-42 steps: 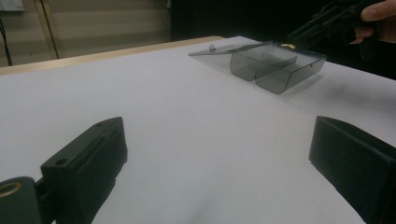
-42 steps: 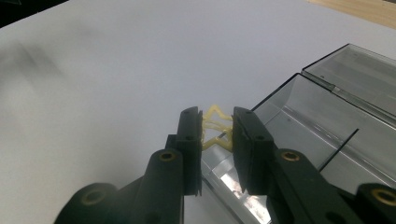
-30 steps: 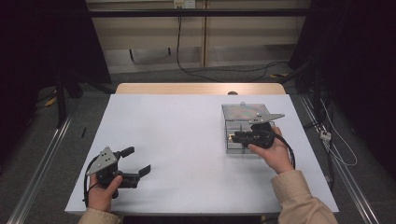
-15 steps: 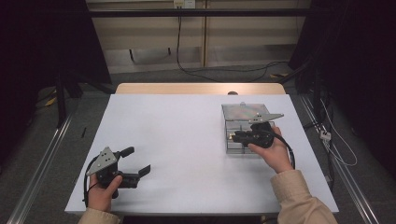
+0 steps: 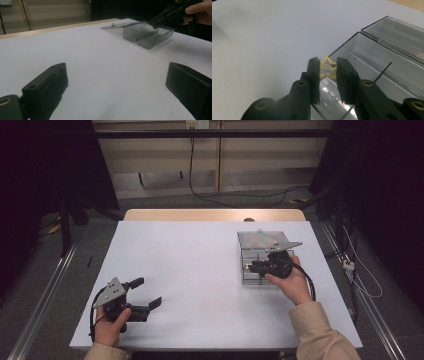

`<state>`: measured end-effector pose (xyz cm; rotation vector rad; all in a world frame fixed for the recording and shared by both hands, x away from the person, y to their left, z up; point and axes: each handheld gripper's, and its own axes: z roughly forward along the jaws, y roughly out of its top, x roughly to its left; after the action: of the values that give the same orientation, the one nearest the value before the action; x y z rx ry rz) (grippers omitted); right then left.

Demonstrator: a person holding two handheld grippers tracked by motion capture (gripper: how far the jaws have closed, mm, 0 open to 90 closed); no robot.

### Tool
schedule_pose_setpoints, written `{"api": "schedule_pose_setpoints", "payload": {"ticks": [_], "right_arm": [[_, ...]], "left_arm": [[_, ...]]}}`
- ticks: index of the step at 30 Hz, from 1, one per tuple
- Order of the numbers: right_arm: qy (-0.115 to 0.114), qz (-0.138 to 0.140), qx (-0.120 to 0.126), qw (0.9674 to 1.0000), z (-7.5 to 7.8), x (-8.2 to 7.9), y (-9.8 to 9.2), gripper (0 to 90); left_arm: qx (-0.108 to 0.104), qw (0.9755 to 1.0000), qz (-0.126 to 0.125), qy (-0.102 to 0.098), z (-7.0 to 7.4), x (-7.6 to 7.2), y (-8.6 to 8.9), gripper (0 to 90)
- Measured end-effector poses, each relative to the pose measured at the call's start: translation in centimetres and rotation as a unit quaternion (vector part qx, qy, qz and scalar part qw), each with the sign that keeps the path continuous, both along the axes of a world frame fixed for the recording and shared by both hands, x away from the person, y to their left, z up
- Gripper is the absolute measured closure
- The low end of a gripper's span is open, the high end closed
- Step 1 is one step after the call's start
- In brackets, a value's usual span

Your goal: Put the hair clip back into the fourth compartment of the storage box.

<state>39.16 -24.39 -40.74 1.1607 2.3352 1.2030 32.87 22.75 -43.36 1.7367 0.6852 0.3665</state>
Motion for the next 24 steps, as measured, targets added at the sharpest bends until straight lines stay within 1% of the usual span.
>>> {"api": "schedule_pose_setpoints", "payload": {"ticks": [10,17,19,24], "right_arm": [[0.004,-0.001,-0.01,0.9999,-0.4,0.1,0.0,73.4],[0.011,-0.007,-0.011,0.9999,-1.3,0.0,-0.4,73.4],[0.012,-0.01,-0.01,0.9998,-1.4,-0.1,-0.6,73.4],[0.013,-0.009,-0.01,0.9998,-1.6,-0.1,-0.7,73.4]], "left_arm": [[0.001,1.0,0.0,0.0,0.0,0.0,0.0,4.1],[0.002,1.0,0.0,0.0,0.0,0.0,0.0,4.1],[0.002,1.0,0.0,0.0,0.0,0.0,0.0,4.1],[0.005,1.0,-0.001,-0.001,0.0,0.0,0.0,4.1]]}}
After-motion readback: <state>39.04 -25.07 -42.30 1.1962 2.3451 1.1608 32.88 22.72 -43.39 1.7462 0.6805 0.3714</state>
